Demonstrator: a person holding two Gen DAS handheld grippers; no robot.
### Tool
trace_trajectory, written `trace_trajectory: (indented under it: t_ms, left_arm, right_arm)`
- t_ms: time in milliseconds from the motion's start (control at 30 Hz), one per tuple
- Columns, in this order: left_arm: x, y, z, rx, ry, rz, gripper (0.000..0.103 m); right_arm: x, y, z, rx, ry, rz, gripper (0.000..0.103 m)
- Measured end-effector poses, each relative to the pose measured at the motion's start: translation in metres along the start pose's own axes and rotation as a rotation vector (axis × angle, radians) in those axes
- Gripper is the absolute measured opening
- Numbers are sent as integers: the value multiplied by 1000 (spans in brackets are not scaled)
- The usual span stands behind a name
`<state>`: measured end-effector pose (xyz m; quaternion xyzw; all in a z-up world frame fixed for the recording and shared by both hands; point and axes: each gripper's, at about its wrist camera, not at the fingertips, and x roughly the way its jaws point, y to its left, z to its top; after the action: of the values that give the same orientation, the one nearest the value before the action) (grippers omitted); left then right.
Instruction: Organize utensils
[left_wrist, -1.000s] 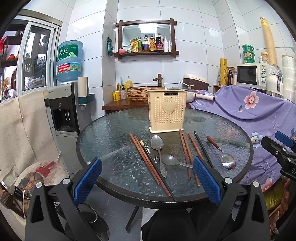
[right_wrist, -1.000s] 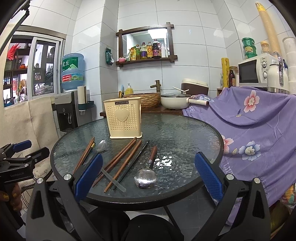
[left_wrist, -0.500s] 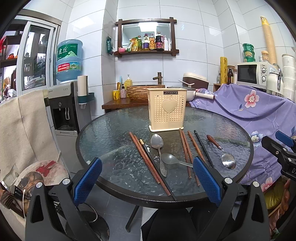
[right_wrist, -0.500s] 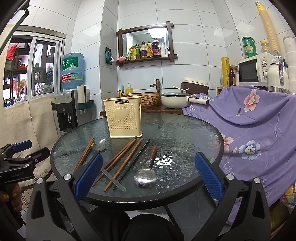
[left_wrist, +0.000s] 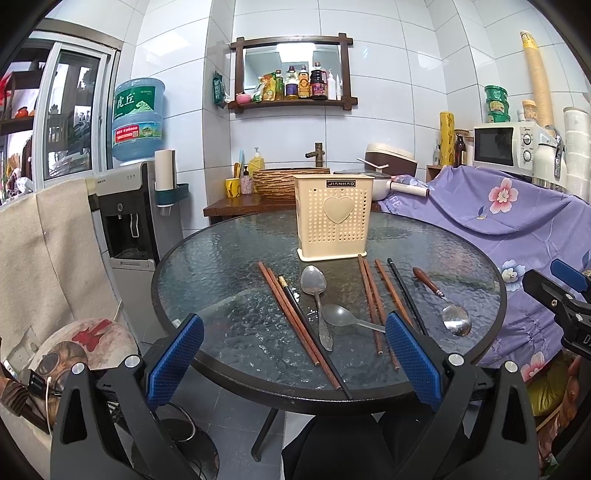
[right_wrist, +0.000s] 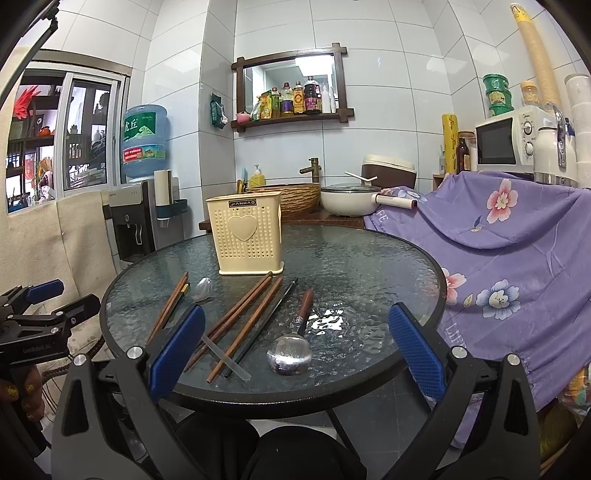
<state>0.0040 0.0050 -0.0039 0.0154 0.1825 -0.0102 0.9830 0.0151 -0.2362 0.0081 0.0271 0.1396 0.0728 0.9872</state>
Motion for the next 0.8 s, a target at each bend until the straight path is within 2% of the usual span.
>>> trace_trajectory:
  t_ms: [800]
  left_arm:
    - [4,3,0,-1,16,2,97]
  right_arm:
    - [3,0,-2,3,16,-1,98]
